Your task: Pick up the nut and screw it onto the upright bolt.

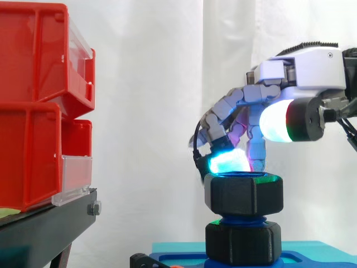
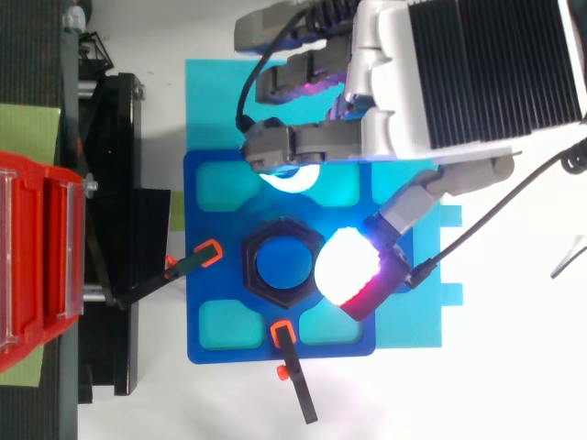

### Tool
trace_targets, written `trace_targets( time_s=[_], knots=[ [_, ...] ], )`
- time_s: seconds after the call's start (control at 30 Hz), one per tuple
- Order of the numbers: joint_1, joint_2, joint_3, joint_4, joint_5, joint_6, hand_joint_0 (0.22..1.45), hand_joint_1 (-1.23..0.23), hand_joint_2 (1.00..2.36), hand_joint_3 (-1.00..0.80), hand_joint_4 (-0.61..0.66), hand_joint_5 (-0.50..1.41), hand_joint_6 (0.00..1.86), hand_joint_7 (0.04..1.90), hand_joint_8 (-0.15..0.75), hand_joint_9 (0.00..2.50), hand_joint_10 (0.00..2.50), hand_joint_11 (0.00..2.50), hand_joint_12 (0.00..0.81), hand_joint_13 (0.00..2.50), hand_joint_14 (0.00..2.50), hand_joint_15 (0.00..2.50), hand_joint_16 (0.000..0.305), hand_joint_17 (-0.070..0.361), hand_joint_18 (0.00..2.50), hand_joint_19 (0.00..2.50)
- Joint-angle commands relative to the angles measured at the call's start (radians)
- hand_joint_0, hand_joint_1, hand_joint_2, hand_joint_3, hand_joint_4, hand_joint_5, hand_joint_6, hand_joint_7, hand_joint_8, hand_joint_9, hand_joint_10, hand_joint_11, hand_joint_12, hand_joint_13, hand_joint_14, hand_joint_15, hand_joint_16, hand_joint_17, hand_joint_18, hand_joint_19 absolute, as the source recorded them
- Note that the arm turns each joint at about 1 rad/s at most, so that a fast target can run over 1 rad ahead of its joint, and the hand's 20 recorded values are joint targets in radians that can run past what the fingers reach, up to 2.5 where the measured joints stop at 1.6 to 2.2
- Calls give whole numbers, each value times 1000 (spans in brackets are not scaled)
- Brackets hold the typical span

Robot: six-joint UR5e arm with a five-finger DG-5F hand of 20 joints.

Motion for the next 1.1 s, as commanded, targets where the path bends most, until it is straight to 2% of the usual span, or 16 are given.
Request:
trace_targets(
  time_s=[0.0,0.1,0.23,0.4,0.43,0.47,0.53,0.6,0.67,0.73,0.8,0.93,1.07],
  knots=[
    [-6,0,38,-36,-7,-4,505,-156,1000,-500,191,18,502,1389,299,1293,0,0,238,797,0,0,20,45,419,0],
    [2,0,66,-58,-2,-1,501,-140,1000,-500,225,-20,505,1219,298,1211,0,0,255,759,0,0,22,50,389,0],
    [8,0,75,-55,4,2,495,-128,1000,-500,276,-66,504,972,288,1124,0,0,267,721,0,0,25,55,347,0],
    [22,0,75,-45,25,8,488,-110,1000,-500,241,-88,503,799,277,1041,0,0,280,665,0,0,28,63,301,0],
    [25,0,75,-41,31,8,488,-108,1000,-500,240,-91,503,789,276,1024,0,0,279,653,0,0,28,63,298,0],
    [35,-2,75,-22,40,11,487,-104,1000,-500,235,-93,503,770,273,1007,0,0,283,635,0,0,29,64,292,0],
    [37,-2,73,-19,44,13,484,-90,1000,-500,232,-99,502,738,271,976,0,0,288,610,0,0,30,68,260,0],
    [48,-2,67,-12,54,17,481,-77,1000,-500,227,-104,502,716,264,923,0,0,296,579,0,0,31,70,232,0],
    [66,-2,49,-2,77,33,479,-58,1000,-500,225,-109,502,693,258,890,0,0,302,561,0,0,32,72,199,0],
    [72,0,36,4,87,45,476,-44,1000,-500,225,-111,502,685,253,847,0,0,303,532,0,0,32,72,181,0],
    [85,-2,3,31,103,70,473,-32,1000,-500,221,-113,502,675,251,808,0,0,309,509,0,0,33,74,160,0],
    [94,-2,-16,74,110,105,471,-19,1000,-500,221,-114,502,674,248,770,0,0,313,486,0,0,34,76,137,0],
    [100,0,-14,62,110,108,470,-10,1000,-500,223,-115,502,679,252,752,0,0,315,472,0,0,34,77,125,0]
  ],
)
